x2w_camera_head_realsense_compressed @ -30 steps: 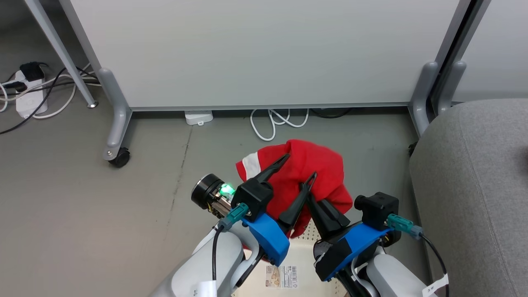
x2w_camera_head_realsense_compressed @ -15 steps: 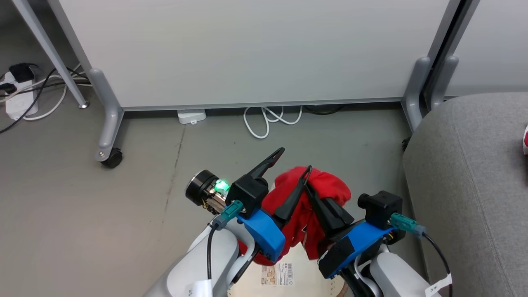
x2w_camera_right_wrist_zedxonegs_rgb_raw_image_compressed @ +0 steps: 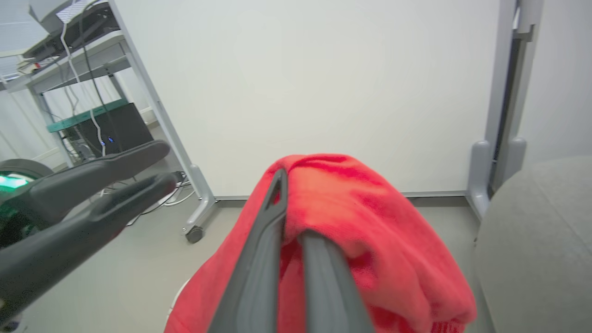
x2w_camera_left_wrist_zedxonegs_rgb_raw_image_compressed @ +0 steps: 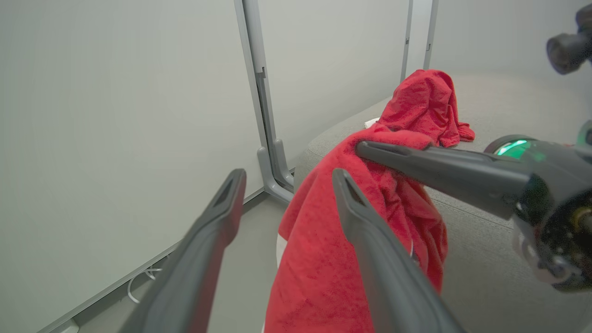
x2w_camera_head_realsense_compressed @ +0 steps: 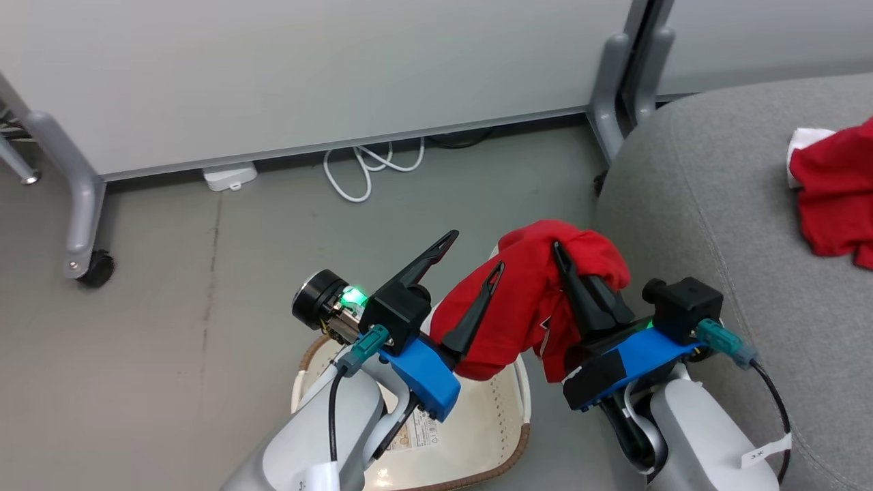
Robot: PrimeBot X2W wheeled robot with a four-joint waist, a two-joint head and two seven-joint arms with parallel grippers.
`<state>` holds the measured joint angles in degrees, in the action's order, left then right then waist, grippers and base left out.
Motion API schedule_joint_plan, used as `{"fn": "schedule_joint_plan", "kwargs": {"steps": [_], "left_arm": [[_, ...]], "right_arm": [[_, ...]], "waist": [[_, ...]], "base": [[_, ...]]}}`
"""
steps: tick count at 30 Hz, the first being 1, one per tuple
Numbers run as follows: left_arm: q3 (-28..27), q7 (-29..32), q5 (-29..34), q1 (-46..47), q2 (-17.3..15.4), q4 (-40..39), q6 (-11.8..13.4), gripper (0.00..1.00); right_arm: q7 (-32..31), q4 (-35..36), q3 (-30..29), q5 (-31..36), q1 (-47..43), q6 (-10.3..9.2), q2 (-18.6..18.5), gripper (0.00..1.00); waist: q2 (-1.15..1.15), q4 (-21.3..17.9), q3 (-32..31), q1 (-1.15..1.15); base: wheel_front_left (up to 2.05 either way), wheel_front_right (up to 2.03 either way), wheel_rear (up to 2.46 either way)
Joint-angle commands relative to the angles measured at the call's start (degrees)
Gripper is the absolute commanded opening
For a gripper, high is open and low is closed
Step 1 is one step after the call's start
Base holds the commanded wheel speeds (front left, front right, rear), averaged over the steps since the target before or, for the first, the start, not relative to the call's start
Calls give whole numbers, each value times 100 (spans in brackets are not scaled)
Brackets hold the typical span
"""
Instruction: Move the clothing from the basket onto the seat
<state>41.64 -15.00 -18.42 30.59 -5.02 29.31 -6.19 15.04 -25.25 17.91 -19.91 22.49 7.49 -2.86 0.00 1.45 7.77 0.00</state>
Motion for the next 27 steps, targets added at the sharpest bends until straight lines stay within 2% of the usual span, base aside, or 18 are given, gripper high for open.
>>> {"fn": "schedule_joint_plan", "kwargs": {"steps": [1, 15, 25, 27], "left_arm": [[-20, -27, 47, -31, -33, -29, -18, 100], [18, -27, 282, -138, -94, -194, -75, 100], [101, -27, 328, -203, -64, -211, -102, 100], [45, -27, 314, -190, -89, -238, -106, 100]], "right_arm": [[20, 78, -105, 79, 36, 1, -18, 0], [21, 856, -956, 329, -541, 1, -207, 0], [21, 1193, -1056, 450, -779, 1, -225, 0], [21, 1286, -1138, 313, -732, 1, -169, 0]], "waist": [[0, -312, 197, 0], [0, -1424, 520, 0], [0, -1688, 519, 0], [0, -1710, 534, 0]], "base": [[0, 0, 0], [0, 0, 0], [0, 0, 0], [0, 0, 0]]}}
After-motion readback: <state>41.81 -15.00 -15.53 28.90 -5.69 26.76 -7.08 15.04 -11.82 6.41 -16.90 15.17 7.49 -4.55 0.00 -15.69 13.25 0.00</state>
